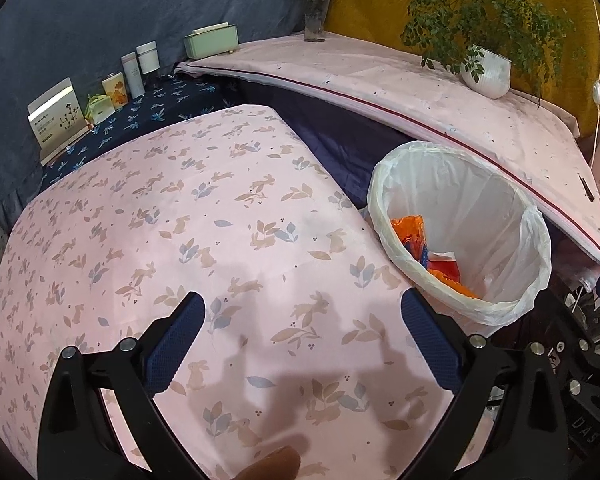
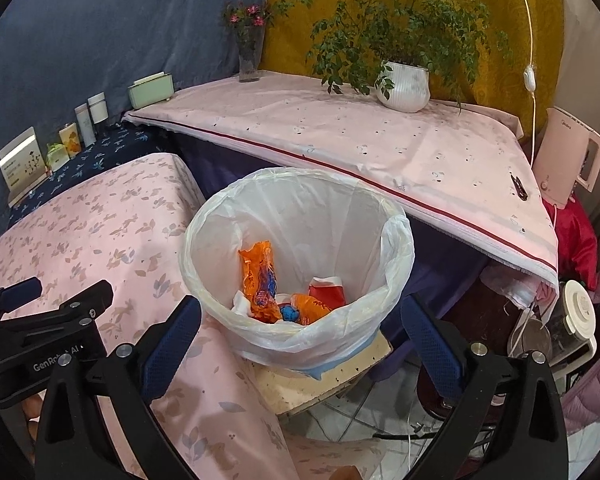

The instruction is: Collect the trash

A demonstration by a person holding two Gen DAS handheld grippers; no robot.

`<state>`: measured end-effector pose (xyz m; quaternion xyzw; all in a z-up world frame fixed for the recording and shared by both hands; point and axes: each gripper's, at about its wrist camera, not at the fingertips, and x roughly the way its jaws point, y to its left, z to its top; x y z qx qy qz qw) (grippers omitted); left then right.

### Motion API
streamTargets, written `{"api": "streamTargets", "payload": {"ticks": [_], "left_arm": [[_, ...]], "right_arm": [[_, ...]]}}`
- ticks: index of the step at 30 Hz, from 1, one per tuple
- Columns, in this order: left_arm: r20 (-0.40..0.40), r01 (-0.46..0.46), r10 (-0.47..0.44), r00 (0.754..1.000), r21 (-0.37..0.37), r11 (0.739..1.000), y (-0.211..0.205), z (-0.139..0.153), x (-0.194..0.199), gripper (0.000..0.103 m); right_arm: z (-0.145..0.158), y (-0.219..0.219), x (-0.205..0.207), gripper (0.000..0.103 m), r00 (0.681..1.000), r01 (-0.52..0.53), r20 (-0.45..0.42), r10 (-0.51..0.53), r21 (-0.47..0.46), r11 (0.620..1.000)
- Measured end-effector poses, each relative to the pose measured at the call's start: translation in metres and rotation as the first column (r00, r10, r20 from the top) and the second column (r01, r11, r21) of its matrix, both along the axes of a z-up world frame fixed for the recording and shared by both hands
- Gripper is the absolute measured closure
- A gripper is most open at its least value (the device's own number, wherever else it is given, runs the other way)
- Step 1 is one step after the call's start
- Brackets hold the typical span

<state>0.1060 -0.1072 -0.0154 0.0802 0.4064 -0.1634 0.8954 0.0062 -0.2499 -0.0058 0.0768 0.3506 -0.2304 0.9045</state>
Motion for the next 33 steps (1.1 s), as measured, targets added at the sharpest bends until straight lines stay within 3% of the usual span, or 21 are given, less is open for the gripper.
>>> {"api": "streamTargets", "payload": {"ticks": [33], "left_arm": [[0.022,0.001,-0.001,1.0,-0.003,1.0,-0.0017,0.0006,-0.0076,0.009]], "right_arm": [[-0.0079,0.0032,-0.0054,0.006,1.0,0.007,-0.012,-0.007,-0.002,1.0]]}}
